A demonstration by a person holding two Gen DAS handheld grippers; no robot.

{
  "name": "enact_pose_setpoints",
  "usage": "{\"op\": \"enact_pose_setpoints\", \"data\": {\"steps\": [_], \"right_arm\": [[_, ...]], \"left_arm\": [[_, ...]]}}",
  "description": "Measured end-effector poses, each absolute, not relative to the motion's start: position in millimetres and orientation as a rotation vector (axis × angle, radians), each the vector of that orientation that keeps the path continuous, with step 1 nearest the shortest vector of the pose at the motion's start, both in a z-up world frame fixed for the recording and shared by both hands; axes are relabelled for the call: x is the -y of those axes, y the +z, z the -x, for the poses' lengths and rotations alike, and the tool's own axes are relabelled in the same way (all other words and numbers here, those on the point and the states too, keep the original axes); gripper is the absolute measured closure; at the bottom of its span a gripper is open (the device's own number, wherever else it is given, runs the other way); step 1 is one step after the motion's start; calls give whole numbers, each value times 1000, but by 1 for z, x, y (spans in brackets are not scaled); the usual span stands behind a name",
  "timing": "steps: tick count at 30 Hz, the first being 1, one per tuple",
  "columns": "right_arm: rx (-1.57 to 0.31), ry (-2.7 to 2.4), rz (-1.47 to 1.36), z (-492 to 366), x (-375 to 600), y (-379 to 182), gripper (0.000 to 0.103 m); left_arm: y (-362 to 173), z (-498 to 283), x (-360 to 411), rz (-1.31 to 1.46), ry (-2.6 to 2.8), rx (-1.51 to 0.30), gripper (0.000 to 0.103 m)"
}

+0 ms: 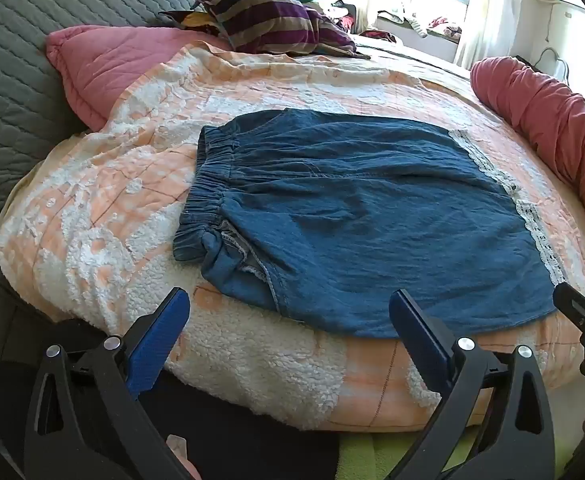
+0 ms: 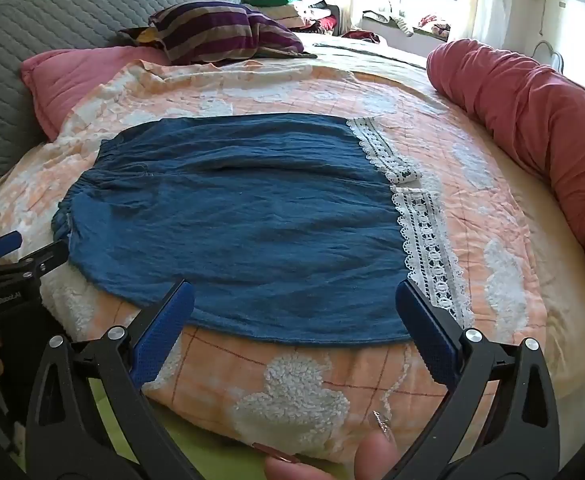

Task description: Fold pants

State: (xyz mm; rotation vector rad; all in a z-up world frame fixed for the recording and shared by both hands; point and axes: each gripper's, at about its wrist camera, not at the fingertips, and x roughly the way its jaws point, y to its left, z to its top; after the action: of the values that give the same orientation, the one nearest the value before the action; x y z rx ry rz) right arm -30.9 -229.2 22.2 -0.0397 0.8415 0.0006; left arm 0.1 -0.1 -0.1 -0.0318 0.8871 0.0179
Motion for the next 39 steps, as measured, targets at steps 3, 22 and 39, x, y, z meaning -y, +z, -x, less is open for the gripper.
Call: {"op": "enact_pose_setpoints", "data": {"steps": [3,22,39], "right_arm": [[-840,1,43,30,229,21,8],[-855,14,30,29,229,20,8],[-859,17,23,29,229,18,8]], "left_arm": [[0,0,1,28,21,-885,4],[2,0,1,24,20,-877,4],[6,1,-3,21,22,-872,4]]}}
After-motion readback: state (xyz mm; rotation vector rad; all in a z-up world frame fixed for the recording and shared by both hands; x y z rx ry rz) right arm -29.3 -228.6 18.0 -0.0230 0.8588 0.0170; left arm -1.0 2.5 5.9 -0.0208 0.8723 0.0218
